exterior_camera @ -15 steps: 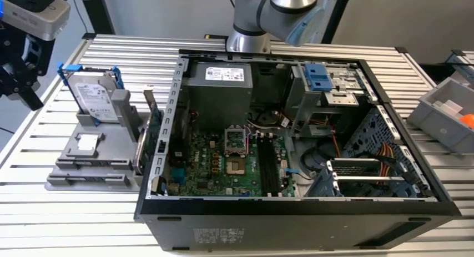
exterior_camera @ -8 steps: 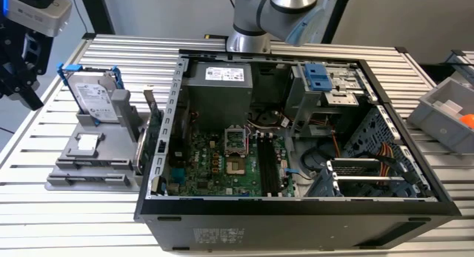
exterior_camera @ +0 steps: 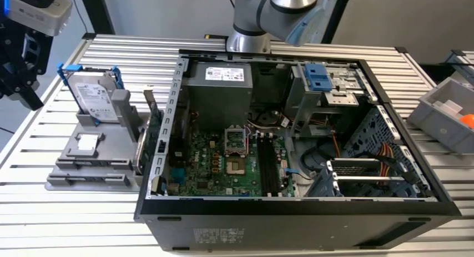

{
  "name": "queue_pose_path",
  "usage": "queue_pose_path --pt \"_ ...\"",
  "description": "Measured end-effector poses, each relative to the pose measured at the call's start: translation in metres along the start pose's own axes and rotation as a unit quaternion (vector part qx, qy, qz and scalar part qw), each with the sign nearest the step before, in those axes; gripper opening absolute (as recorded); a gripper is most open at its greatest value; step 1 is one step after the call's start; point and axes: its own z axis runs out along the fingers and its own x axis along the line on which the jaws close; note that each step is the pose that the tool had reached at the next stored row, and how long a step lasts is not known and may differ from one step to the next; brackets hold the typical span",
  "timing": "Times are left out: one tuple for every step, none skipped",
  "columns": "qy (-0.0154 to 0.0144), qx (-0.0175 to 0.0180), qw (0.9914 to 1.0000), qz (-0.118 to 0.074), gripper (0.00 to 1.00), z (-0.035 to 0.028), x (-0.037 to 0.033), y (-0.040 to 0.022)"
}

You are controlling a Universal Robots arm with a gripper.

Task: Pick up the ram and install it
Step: 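Pick up the ram and move it above insertion slot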

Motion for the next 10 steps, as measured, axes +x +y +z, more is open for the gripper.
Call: queue_pose_path --pt "0.0003 0.0000 0.99998 -0.007 0.00 0.0000 0.0000 0.0000" --pt "0.0007 -0.0001 0.99989 -0.015 0.00 0.0001 0.0000 0.0000" --pt "0.0011 -0.0001 0.99975 -0.022 0.00 0.0001 0.0000 0.0000" --pt "0.0015 -0.0001 0.99956 -0.030 0.00 0.0002 0.0000 0.0000" --pt "0.0018 -0.0002 0.99932 -0.037 0.00 0.0002 0.0000 0.0000" --pt "0.0022 -0.0002 0.99905 -0.044 0.00 0.0003 0.0000 0.0000" --pt "0.0025 -0.0002 0.99874 -0.050 0.00 0.0004 0.0000 0.0000" --pt "0.0028 -0.0002 0.99842 -0.056 0.00 0.0005 0.0000 0.0000" --pt "0.0031 -0.0003 0.99806 -0.062 0.00 0.0006 0.0000 0.0000" --pt "0.0034 -0.0003 0.99768 -0.068 0.00 0.0007 0.0000 0.0000"
